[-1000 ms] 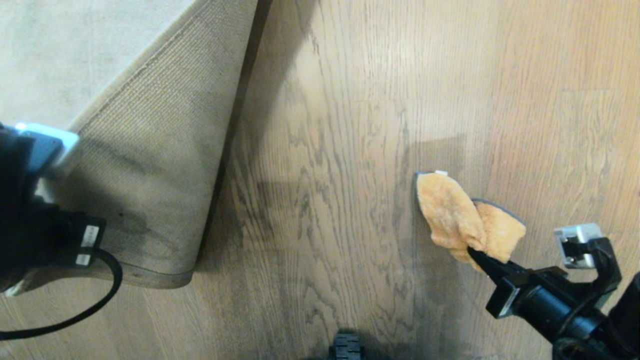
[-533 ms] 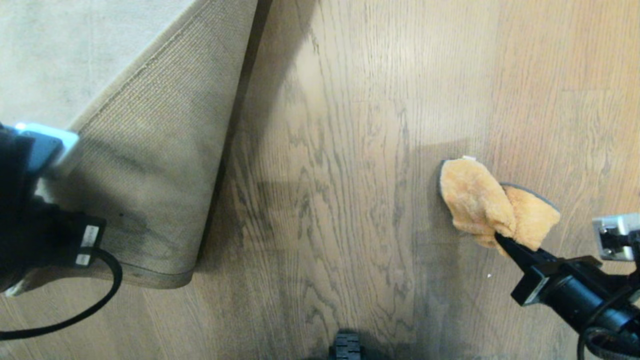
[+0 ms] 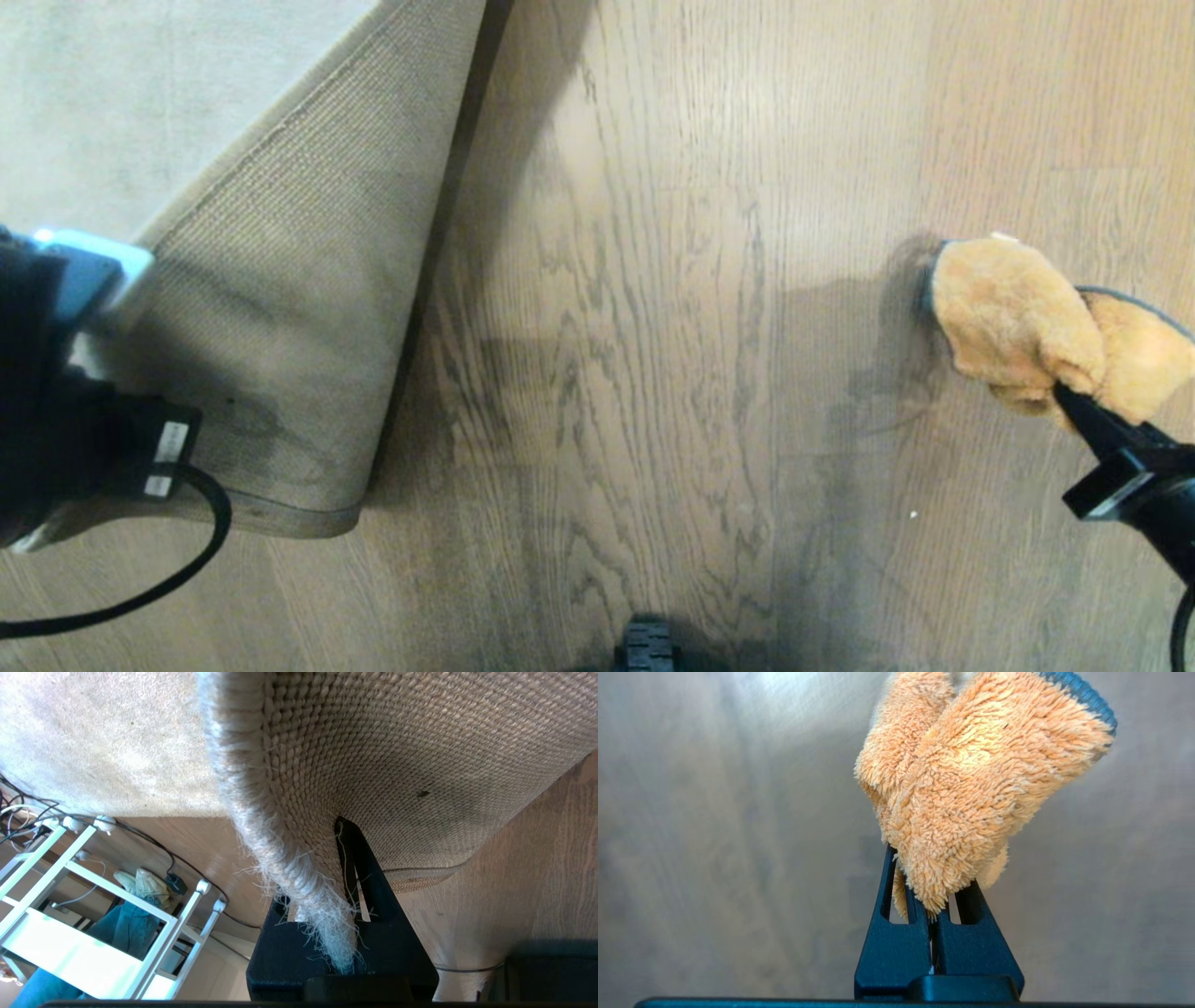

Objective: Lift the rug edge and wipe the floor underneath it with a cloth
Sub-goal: Lay down the carpet

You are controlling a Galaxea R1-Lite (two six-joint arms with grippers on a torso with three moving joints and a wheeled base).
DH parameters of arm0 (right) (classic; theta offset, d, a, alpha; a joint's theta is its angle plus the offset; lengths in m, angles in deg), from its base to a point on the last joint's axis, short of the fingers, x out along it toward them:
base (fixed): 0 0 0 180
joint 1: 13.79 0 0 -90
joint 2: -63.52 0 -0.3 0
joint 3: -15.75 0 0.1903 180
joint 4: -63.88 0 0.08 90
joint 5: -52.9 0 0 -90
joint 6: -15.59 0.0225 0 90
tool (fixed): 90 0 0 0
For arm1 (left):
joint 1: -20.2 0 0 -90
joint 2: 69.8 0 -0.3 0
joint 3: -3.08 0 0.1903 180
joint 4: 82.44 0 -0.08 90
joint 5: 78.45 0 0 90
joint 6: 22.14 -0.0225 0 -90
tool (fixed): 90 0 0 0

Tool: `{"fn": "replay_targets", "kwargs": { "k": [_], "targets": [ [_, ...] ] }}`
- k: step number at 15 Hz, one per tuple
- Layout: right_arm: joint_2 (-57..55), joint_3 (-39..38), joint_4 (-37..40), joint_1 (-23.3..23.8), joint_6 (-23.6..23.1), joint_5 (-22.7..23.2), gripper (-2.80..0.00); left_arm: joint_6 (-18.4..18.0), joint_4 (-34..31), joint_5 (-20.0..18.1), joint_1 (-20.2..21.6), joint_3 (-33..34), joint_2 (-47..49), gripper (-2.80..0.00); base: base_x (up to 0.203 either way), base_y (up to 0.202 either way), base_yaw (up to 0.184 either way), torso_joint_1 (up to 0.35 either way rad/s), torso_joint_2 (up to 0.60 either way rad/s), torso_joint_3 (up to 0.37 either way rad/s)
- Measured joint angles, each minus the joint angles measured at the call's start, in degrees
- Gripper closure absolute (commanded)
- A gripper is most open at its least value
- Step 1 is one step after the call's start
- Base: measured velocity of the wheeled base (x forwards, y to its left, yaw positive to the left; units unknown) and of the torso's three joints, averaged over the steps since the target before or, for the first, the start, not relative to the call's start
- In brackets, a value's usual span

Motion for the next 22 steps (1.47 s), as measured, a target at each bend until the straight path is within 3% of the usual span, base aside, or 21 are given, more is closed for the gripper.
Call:
{"fn": "replay_targets", "kwargs": {
  "k": [5,8,11,15,19,22],
  "targets": [
    [8.7,0.0,0.4,9.7,-1.3,0.1,0.0,0.0,0.0,0.0,-1.3,0.1,0.0,0.0,0.0,0.0,0.0,0.0,0.0,0.0],
    [16.5,0.0,6.1,13.3,-2.3,0.1,0.0,0.0,0.2,0.0,-1.8,0.0,0.0,0.0,0.0,0.0,0.0,0.0,0.0,0.0],
    [30.7,0.3,20.2,13.5,-4.4,1.3,0.0,0.1,0.9,0.0,-1.8,0.0,0.0,0.0,0.0,0.0,0.0,0.0,0.0,0.0],
    [51.8,2.7,47.0,12.6,-7.9,6.3,0.0,0.2,1.0,-0.1,-1.8,0.2,0.0,0.0,0.0,0.0,0.0,0.0,0.0,0.0],
    [58.8,0.4,65.6,12.1,-8.8,11.9,0.0,0.3,1.0,-0.1,-1.8,0.5,0.0,0.0,0.0,0.0,0.0,0.0,0.0,0.0],
    [60.0,0.1,77.9,12.0,-8.5,13.2,0.0,0.3,1.0,0.0,-1.8,0.5,0.0,0.0,0.0,0.0,0.0,0.0,0.0,0.0]
  ]
}}
